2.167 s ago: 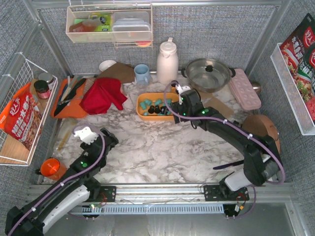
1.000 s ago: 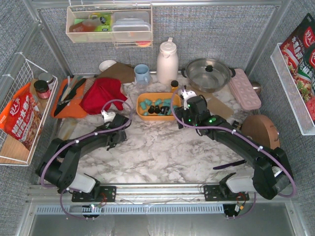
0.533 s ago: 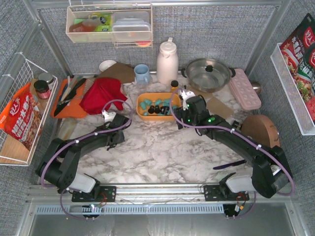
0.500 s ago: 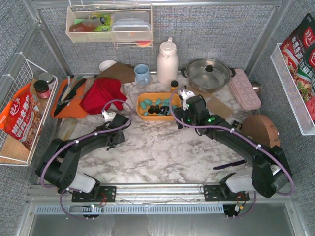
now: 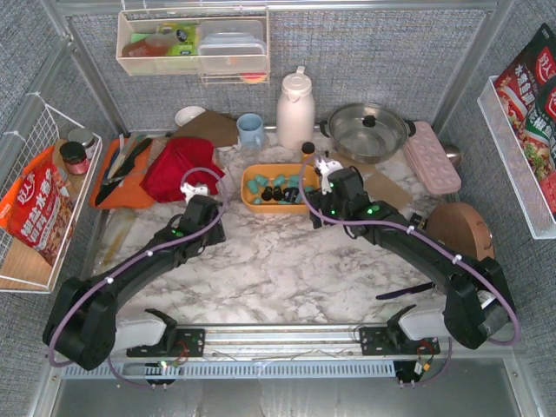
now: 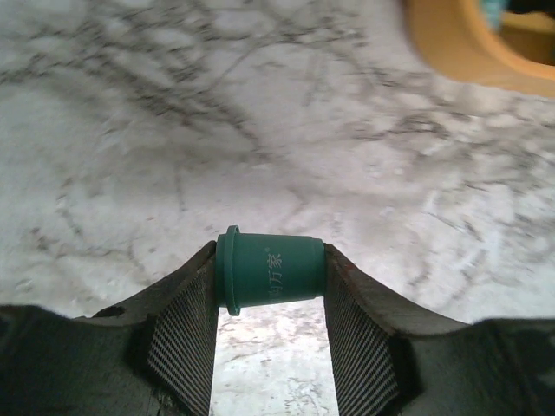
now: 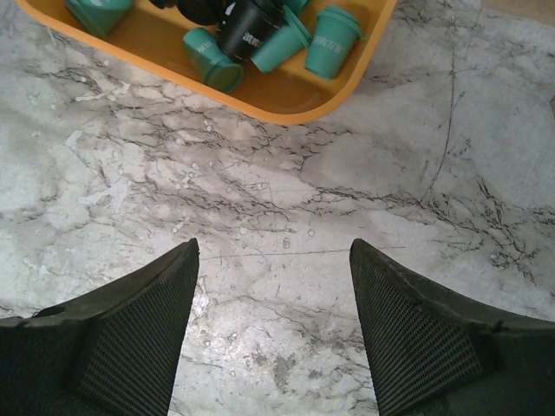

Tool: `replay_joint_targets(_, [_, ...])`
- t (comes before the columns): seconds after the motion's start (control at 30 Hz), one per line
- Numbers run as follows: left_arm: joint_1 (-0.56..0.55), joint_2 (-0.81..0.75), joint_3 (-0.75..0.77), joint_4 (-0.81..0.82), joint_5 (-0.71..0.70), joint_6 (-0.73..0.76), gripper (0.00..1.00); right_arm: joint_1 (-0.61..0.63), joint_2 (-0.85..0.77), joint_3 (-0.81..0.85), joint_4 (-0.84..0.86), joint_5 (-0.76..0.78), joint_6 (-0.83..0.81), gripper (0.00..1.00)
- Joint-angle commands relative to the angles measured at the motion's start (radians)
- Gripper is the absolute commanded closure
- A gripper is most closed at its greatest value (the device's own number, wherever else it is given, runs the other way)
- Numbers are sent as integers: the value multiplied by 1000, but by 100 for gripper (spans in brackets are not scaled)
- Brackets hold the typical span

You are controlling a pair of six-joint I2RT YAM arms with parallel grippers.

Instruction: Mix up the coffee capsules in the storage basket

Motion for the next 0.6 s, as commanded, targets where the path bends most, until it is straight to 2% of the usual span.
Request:
replay_joint_targets(0.0, [-7, -46, -28, 191, 193, 131, 50, 1, -20, 19, -17, -49, 3, 25])
replay_joint_targets(0.17, [-42, -84, -82, 412, 320, 215, 51, 1, -47, 35, -54, -96, 10, 25])
replay_joint_targets(0.43, [-144, -83, -241, 964, 464, 448, 51, 1, -90, 89, -120, -179, 23, 26])
replay_joint_targets(0.57, [-185, -28, -259, 1087, 515, 564, 49, 1, -102, 98, -125, -248, 59, 26])
